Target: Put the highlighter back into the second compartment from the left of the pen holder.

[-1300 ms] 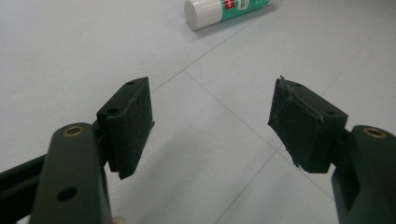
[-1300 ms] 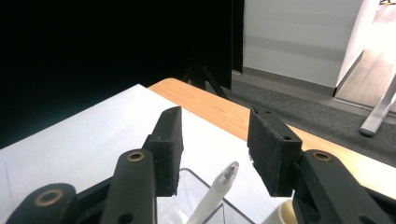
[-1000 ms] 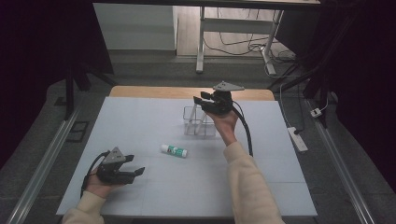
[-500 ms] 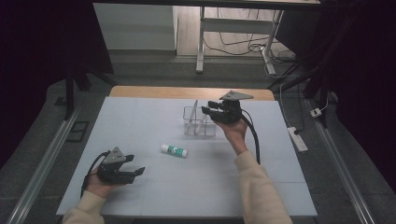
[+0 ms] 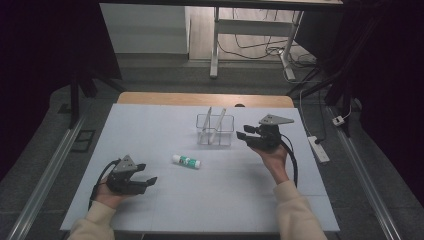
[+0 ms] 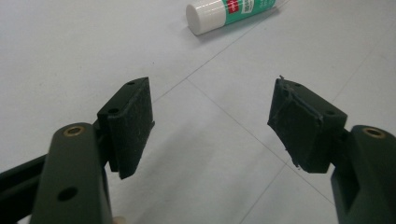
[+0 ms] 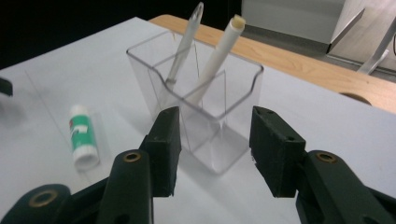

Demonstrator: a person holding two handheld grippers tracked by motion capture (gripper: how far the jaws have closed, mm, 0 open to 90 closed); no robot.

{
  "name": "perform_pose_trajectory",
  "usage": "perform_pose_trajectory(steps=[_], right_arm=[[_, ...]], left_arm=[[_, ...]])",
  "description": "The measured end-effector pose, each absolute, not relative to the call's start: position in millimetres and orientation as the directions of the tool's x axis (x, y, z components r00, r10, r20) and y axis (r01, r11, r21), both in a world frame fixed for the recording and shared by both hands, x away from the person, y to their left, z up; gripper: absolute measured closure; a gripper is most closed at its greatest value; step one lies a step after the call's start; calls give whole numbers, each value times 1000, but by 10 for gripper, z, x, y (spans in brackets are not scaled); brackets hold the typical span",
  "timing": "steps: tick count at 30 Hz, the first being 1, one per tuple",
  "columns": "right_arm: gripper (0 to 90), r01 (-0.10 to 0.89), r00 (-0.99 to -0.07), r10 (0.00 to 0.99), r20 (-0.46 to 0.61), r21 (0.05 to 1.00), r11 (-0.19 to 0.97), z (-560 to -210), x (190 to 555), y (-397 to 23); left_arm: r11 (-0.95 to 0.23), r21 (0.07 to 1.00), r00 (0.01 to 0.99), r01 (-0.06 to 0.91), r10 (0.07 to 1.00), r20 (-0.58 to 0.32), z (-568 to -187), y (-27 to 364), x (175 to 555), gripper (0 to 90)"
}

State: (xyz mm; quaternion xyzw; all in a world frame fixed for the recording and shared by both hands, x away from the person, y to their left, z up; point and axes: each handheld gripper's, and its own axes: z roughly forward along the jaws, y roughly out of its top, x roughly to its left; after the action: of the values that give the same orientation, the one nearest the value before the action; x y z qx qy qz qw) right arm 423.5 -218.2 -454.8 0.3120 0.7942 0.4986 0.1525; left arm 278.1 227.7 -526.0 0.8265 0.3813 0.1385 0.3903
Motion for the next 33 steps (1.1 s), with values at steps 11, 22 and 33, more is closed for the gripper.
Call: perform_pose_trajectory(steps=[11,22,33], right_arm=[[493,359,-759,649,52,865,351,-4660,3957,-2433],[473,374,-756,653,43,847,377,-4736,3698,-2679],[454,371,-749,663,10,835,406,-4803,3570,-2856]], left_arm=[[-406,751,675,520,734,-71,-5271,2258,2845,311],[-407,750,672,522,738,-68,-5265,2257,2854,310],[-405,752,672,521,738,-68,-5263,2266,2852,310]])
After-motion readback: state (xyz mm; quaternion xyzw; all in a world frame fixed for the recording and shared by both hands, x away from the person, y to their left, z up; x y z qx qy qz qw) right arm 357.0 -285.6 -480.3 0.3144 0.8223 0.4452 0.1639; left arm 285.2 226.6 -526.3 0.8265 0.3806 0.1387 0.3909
